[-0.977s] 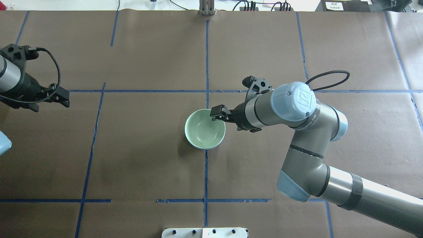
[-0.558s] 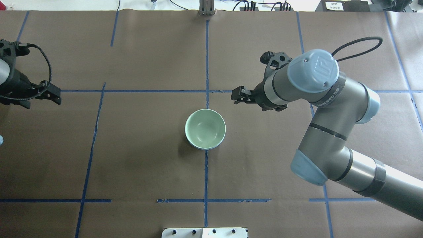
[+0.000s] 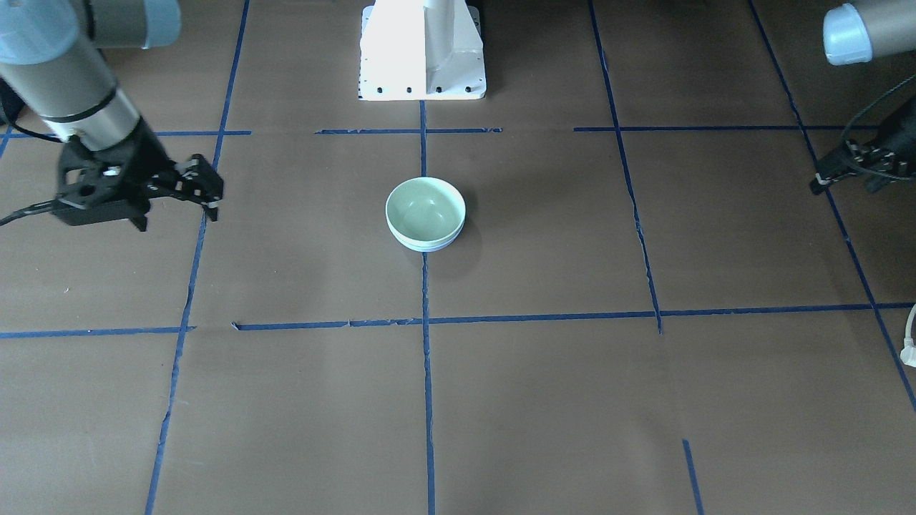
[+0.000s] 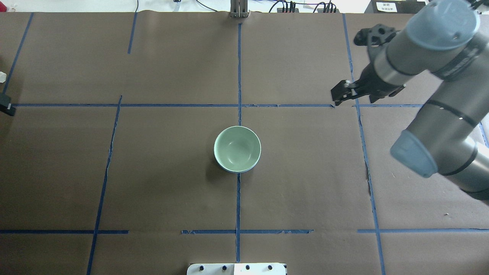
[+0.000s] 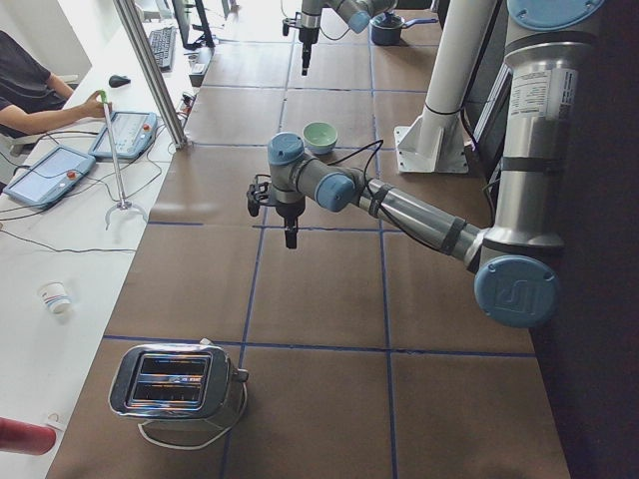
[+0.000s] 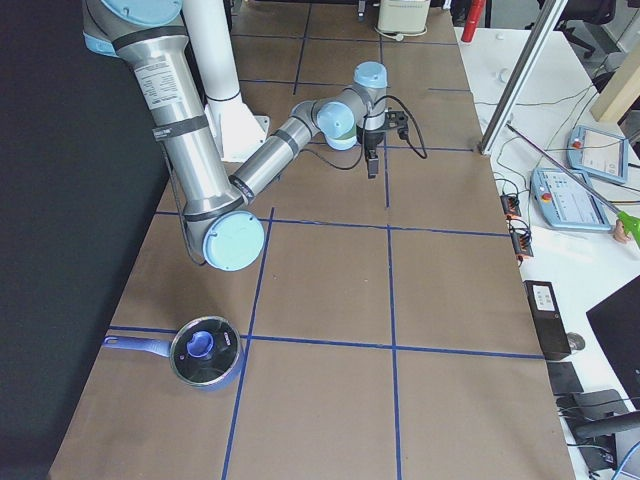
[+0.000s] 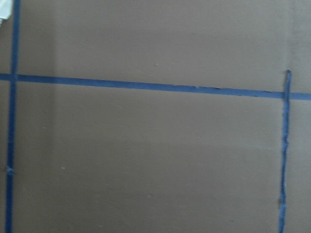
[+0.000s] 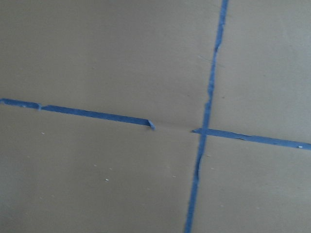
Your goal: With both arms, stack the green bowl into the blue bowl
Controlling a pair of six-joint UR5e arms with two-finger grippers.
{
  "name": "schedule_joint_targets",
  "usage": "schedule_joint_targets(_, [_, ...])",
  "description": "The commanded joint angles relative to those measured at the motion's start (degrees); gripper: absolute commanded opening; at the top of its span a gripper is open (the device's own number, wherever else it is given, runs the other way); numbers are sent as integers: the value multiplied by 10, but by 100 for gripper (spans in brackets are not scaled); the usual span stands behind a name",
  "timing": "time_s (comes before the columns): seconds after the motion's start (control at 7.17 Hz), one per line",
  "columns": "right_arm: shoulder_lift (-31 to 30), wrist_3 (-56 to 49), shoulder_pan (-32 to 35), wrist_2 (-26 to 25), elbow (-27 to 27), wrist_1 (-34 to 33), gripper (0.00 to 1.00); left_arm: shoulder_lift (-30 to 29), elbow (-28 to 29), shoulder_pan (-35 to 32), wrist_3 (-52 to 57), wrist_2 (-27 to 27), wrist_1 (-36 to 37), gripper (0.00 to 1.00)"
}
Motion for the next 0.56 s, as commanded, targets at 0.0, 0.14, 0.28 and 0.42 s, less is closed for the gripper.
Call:
schedule_joint_targets(0.0, [-111, -218, 131, 80, -5, 0, 100, 5, 94, -103, 163, -39, 0, 100])
schedule_joint_targets(0.14, [-154, -319, 186, 107, -21, 0, 100, 5, 126, -128, 204, -40, 0, 100])
schedule_joint_targets(0.28, [-203, -390, 242, 113, -34, 0, 100, 5, 149, -137, 209, -40, 0, 100])
schedule_joint_targets(0.42, [-219, -396, 270, 145, -58, 1, 100, 13, 150, -142, 209, -41, 9, 100])
